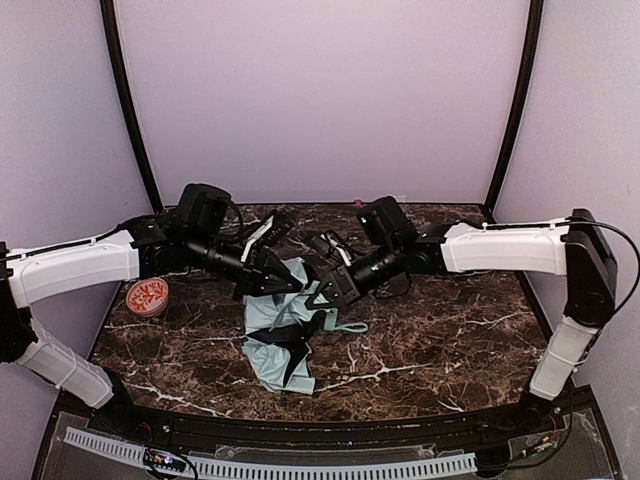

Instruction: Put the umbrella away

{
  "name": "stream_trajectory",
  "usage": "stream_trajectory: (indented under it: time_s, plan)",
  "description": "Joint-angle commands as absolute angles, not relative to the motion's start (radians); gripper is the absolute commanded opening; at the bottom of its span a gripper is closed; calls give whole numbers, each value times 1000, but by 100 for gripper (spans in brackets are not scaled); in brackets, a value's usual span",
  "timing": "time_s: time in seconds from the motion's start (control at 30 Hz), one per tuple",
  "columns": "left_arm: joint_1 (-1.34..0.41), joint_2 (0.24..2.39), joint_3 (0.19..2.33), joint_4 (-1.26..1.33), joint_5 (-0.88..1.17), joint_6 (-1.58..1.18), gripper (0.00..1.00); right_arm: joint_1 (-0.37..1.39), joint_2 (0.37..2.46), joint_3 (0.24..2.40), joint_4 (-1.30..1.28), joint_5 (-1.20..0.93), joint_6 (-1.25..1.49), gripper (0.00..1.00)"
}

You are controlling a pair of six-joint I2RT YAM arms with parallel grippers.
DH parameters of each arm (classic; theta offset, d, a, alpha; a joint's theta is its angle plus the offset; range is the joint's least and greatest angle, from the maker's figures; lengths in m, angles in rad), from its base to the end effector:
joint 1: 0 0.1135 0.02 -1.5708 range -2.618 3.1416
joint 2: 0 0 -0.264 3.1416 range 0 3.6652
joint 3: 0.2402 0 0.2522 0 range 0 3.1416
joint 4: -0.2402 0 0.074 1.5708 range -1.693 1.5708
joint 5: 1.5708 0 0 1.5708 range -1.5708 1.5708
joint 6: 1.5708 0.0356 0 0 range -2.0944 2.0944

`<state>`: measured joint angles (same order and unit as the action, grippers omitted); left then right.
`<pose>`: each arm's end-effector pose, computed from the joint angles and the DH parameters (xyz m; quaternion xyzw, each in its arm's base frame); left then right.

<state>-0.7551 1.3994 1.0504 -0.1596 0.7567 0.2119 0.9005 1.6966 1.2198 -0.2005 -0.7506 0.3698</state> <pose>0.2111 -0.2323 0.2976 0.5381 0.6224 -0.4331 0.3680 0.2147 0.3099 0.2536 -0.3729 0.7682 0.5046 0.1274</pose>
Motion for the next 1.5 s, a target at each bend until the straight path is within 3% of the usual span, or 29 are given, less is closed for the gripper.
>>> stream_trajectory:
  time_s: [0.0, 0.27, 0.4, 0.67, 0.8, 0.93, 1.1, 1.23, 1.47]
  plan:
    - [-766, 1318, 1045, -184, 890, 192, 0, 825, 1830, 1288, -232, -887, 384, 0]
    - [-764, 1398, 1097, -186, 957, 134, 0, 853, 1919, 1303, -265, -831, 356, 0]
    - [-756, 1444, 1154, -213, 907, 148, 0, 877, 1805, 1259, -276, -802, 334, 0]
    - [-874, 1660, 1458, -197, 1065, 147, 0, 907, 1509, 1163, -416, -719, 442, 0]
    - [-970, 1723, 1536, -131, 1209, 93, 0, 904, 1396, 1038, -351, -674, 591, 0]
    - [-992, 1725, 1505, -12, 1283, 8, 0, 887, 1350, 923, -272, -549, 694, 0]
    - [-990, 1684, 1414, -167, 1296, 112, 0, 854, 1420, 812, 32, -464, 841, 0]
    - [-938, 1619, 1236, -420, 1181, 343, 0, 842, 1551, 832, 89, -420, 854, 0]
    - [-838, 1603, 1047, -639, 919, 382, 0, 822, 1586, 749, 134, -323, 880, 0]
